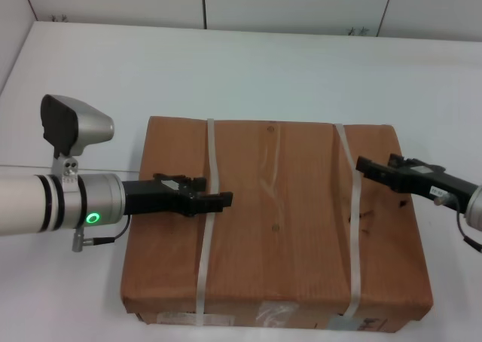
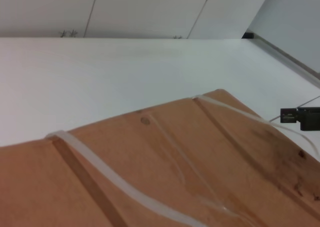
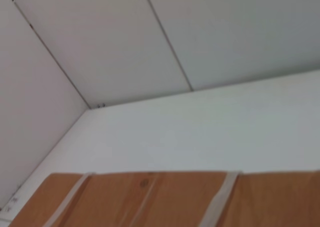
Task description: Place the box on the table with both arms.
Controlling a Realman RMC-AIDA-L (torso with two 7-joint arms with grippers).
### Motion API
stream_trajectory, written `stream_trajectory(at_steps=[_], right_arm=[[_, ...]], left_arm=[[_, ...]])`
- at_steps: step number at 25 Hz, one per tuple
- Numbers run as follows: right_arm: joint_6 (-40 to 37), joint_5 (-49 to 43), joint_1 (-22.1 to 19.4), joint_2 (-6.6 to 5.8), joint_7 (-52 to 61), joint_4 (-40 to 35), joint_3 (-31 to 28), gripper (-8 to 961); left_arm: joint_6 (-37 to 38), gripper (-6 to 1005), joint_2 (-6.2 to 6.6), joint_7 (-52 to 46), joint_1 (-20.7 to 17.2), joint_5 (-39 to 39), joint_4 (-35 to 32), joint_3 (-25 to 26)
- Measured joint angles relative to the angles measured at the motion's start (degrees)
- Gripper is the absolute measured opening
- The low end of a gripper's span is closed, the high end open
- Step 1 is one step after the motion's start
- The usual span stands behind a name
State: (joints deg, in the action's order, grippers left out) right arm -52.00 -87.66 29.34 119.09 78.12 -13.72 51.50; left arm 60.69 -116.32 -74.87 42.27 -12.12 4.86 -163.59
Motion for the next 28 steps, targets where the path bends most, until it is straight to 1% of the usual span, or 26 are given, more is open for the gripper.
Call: stream_trajectory(at_steps=[4,5,6,8,14,15,16,18,20,22,23,24,25,26,28], right_arm=[[-1.43,2.44,-1.01,-0.12,-3.63,-1.38,0.00,874],[-2.92,4.11,-1.13,-0.21,-6.79,-1.40,0.00,874],[-2.92,4.11,-1.13,-0.21,-6.79,-1.40,0.00,874],[-4.74,5.98,-1.47,-0.29,-10.64,-1.44,0.00,873],[-11.58,8.82,-2.44,-0.43,-24.13,-1.92,-0.06,871],[-13.32,8.77,-2.49,-0.44,-28.02,-1.97,-0.07,873],[-13.32,8.77,-2.49,-0.44,-28.02,-1.97,-0.07,875],[-14.48,8.57,-2.50,-0.44,-30.72,-1.99,0.12,878],[-15.70,7.50,-2.33,-0.45,-32.14,-2.00,0.56,880],[-16.86,5.62,-1.93,-0.56,-32.42,-2.05,0.69,879],[-17.71,4.15,-1.66,-0.62,-32.48,-2.19,0.70,879],[-18.94,2.18,-1.32,-0.67,-32.55,-2.48,0.70,878],[-21.84,-1.95,-0.62,-0.68,-32.29,-3.53,0.71,878],[-21.84,-1.95,-0.62,-0.68,-32.29,-3.53,0.71,877],[-24.96,-4.94,0.12,-0.70,-30.95,-4.25,0.71,877]], left_arm=[[4.24,721,0.04,1.03,-0.20,-1.06,2.88,0.08],[5.49,721,0.04,1.57,-0.32,-1.63,3.67,0.02],[6.70,730,0.05,2.25,-0.48,-2.14,4.38,-0.06],[9.83,749,0.17,4.42,-0.90,-3.37,5.77,-0.20],[20.63,804,1.21,18.27,-3.59,-7.28,6.78,-0.23],[23.80,813,1.45,23.21,-4.40,-7.91,6.79,-0.17],[23.80,823,1.45,23.21,-4.40,-7.91,6.79,-0.17],[27.28,841,1.69,27.87,-5.20,-8.61,6.80,-0.20],[31.17,843,1.99,32.06,-5.91,-9.02,6.81,-0.14],[32.57,844,2.22,32.91,-6.03,-9.14,6.82,-0.20],[35.15,845,3.06,33.10,-5.90,-8.94,6.83,-0.47],[35.91,845,3.33,32.98,-5.78,-8.65,6.83,-0.48],[37.00,846,3.74,32.80,-5.59,-8.25,6.83,-0.48],[38.33,846,4.15,32.57,-5.39,-7.76,6.83,-0.49],[39.96,847,4.67,31.81,-5.06,-7.30,6.83,-0.49]])
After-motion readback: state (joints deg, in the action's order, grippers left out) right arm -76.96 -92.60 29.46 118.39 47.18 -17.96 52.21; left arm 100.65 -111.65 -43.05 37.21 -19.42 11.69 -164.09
